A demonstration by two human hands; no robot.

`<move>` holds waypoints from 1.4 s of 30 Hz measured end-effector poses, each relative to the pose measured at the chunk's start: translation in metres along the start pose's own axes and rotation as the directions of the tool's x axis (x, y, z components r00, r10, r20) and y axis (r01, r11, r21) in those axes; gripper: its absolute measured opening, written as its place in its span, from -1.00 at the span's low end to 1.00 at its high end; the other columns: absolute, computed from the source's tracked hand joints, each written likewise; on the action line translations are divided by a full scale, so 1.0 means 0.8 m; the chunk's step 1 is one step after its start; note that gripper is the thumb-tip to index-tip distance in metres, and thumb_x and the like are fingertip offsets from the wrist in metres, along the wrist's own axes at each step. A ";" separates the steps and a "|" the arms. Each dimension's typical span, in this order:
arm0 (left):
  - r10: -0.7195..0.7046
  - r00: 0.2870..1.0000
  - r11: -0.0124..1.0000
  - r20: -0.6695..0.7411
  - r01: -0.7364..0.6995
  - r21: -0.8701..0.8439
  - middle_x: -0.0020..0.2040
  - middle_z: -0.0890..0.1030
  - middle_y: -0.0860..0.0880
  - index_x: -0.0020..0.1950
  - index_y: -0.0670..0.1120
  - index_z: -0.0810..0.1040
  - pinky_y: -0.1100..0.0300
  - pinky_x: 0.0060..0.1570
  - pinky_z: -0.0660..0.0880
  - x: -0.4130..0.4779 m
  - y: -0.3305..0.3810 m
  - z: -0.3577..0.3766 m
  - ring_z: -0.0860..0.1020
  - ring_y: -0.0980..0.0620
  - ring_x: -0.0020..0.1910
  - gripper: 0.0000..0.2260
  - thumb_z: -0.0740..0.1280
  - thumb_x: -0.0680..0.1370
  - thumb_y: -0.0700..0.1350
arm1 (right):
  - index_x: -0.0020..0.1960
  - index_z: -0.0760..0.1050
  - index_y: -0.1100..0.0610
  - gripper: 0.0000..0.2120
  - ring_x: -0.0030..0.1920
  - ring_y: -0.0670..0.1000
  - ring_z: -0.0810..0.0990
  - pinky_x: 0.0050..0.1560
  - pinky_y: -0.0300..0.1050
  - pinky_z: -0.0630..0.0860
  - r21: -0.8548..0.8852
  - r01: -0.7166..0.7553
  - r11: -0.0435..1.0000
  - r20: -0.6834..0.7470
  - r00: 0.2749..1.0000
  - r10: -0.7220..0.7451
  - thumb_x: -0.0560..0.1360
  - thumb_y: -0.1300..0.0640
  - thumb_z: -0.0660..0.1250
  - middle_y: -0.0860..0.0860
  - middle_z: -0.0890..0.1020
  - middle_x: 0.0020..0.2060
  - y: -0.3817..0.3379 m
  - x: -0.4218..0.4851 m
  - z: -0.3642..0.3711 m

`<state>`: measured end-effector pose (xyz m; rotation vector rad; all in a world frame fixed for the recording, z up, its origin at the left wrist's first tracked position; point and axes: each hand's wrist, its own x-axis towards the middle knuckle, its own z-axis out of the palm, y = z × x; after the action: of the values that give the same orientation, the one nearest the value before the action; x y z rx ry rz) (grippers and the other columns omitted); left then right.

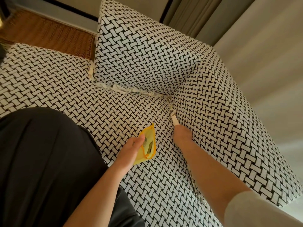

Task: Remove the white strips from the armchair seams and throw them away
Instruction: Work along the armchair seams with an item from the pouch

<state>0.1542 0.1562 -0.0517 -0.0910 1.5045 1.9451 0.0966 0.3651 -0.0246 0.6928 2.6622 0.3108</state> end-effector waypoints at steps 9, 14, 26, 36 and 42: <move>-0.005 1.000 1.000 -0.002 0.005 0.021 0.16 0.47 -0.02 0.22 -0.03 0.36 0.26 -0.12 0.35 -0.001 0.001 0.000 0.45 0.09 0.10 -0.41 0.08 0.36 0.32 | 0.26 0.39 0.23 -0.71 -0.02 0.04 0.53 -0.15 -0.12 0.46 -0.111 0.032 0.993 0.105 0.994 -0.020 0.56 0.21 0.15 0.08 0.54 0.05 0.003 0.002 -0.003; 0.000 1.000 1.000 0.004 0.000 0.019 0.14 0.49 -0.05 0.24 -0.08 0.37 0.25 -0.11 0.36 -0.001 0.002 0.001 0.47 0.06 0.10 -0.38 0.08 0.37 0.32 | 0.23 0.41 0.22 -0.72 -0.17 0.02 0.48 -0.22 -0.12 0.46 -0.071 0.007 0.997 0.134 0.991 0.003 0.57 0.19 0.11 0.05 0.50 -0.12 0.006 0.003 0.003; -0.020 1.000 0.999 -0.012 0.020 0.035 0.13 0.48 0.03 0.17 0.02 0.37 0.08 0.10 0.35 0.002 -0.002 -0.001 0.45 0.04 0.15 -0.34 0.13 0.33 0.49 | 0.20 0.41 0.20 -0.73 -0.17 0.02 0.52 -0.18 -0.14 0.50 -0.078 0.022 0.997 0.166 0.986 -0.009 0.53 0.23 0.13 0.04 0.54 -0.11 0.010 0.000 0.008; -0.009 1.000 0.999 -0.004 0.010 0.047 0.16 0.48 0.00 0.17 0.01 0.38 0.03 0.20 0.36 0.000 0.000 0.000 0.46 0.03 0.15 -0.29 0.13 0.28 0.52 | 0.13 0.48 0.22 -0.74 -0.03 0.12 0.56 -0.14 -0.09 0.48 0.048 -0.003 0.999 0.002 1.000 0.003 0.57 0.21 0.06 0.12 0.60 -0.02 0.020 -0.014 0.032; -0.031 0.999 0.998 -0.008 0.032 0.049 0.19 0.47 -0.01 0.20 0.04 0.38 -0.06 0.24 0.38 -0.002 0.001 0.000 0.45 -0.01 0.19 -0.31 0.11 0.27 0.47 | 0.12 0.50 0.22 -0.73 -0.06 0.12 0.58 -0.23 -0.13 0.42 0.212 -0.072 0.975 -0.121 0.988 0.099 0.61 0.12 0.09 0.13 0.62 -0.05 0.019 -0.016 0.047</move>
<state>0.1551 0.1552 -0.0507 -0.1001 1.5461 1.8836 0.1284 0.3762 -0.0505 0.8814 2.8222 0.1045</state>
